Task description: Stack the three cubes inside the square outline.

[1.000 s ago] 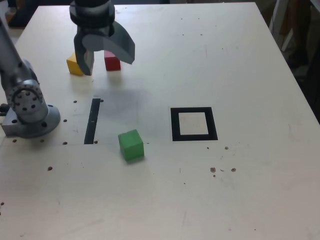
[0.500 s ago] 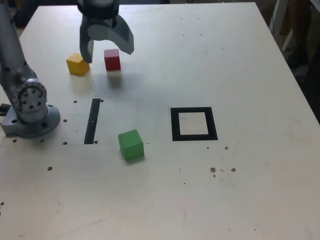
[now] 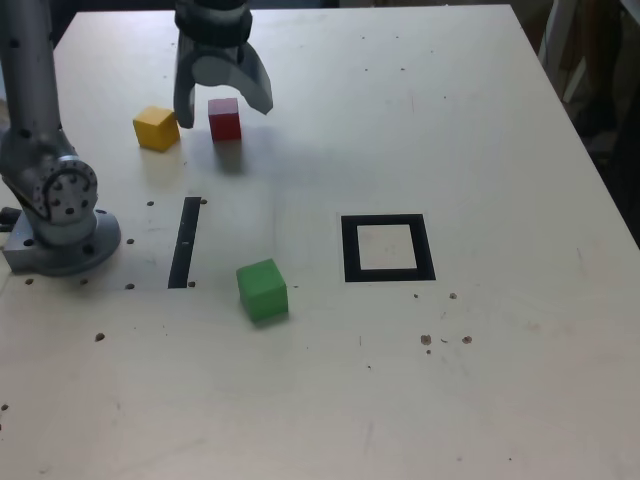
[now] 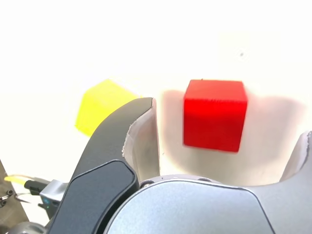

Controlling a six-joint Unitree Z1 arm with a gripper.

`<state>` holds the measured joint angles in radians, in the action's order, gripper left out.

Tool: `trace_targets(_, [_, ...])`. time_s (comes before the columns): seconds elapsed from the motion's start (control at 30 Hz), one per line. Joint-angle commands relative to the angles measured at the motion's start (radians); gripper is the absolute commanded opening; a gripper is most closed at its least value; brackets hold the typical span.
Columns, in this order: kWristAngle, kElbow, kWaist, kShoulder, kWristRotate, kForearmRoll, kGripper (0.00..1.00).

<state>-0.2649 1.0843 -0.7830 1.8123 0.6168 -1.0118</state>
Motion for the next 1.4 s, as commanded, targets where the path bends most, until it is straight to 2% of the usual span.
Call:
trace_targets(0.0, [-0.004, 0.02, -0.008, 0.027, 0.001, 0.004, 0.97])
trace_targets(0.2, [-0.008, 0.058, -0.022, 0.07, 0.001, -0.001, 0.93])
trace_targets(0.37, [-0.01, 0.079, -0.027, 0.099, 0.001, -0.002, 0.83])
trace_targets(0.47, [-0.01, 0.089, -0.027, 0.111, -0.001, -0.003, 0.73])
trace_targets(0.67, [-0.017, 0.098, -0.027, 0.117, -0.005, 0.0, 0.4])
trace_targets(0.73, [-0.02, 0.097, -0.027, 0.116, -0.005, 0.001, 0.35])
trace_targets(1.37, [-0.009, 0.1, -0.017, 0.104, -0.005, -0.018, 0.31])
